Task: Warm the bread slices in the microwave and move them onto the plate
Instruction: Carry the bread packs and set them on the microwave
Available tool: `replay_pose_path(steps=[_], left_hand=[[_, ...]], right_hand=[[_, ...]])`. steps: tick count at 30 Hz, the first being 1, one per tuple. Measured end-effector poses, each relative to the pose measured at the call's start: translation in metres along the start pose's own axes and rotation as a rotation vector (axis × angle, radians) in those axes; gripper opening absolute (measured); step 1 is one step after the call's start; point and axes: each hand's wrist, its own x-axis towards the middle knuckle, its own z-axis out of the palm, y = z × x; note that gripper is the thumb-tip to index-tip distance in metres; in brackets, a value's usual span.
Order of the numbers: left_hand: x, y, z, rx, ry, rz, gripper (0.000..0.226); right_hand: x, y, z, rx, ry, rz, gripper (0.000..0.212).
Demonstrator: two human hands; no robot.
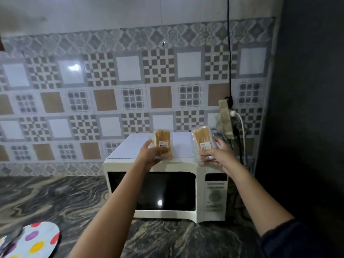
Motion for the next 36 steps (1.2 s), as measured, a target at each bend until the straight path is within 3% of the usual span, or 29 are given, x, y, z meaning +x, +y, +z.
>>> replay_pose_path(steps=[6,11,16,19,23,27,30,36], left_hand=[[0.045,0.002,-0.01,0.206,-0.019,-0.001,0.07],[0.063,-0.004,-0.023,0.32,-0.024,0.002,0.088],[0.069,-0.005,-0.031,0.402,0.003,0.031,0.062],[0.07,-0.005,-0.037,0.506,0.075,0.041,0.085],[0.068,-0.004,-0.038,0.583,0.058,0.073,0.086],[0.066,-0.006,-0.031,0.621,0.081,0.092,0.054],[0.071,-0.007,-0.032,0.596,0.084,0.088,0.049],[0.087,-0.012,-0.041,0.593,0.113,0.088,0.07]], right_hand=[[0.026,-0.006,0.014,-0.101,-0.018,0.103,0.072],[0.046,0.004,0.034,-0.191,-0.003,0.146,0.079],[0.052,0.003,0.041,-0.703,0.1,0.028,0.065],[0.059,-0.001,0.045,-0.912,0.141,0.003,0.056],[0.056,-0.004,0.053,-0.841,0.133,0.039,0.046],[0.056,0.004,0.067,-0.76,0.085,0.087,0.053],[0.061,0.006,0.077,-0.695,0.114,0.083,0.052],[0.076,0.002,0.093,-0.68,0.138,0.118,0.063]])
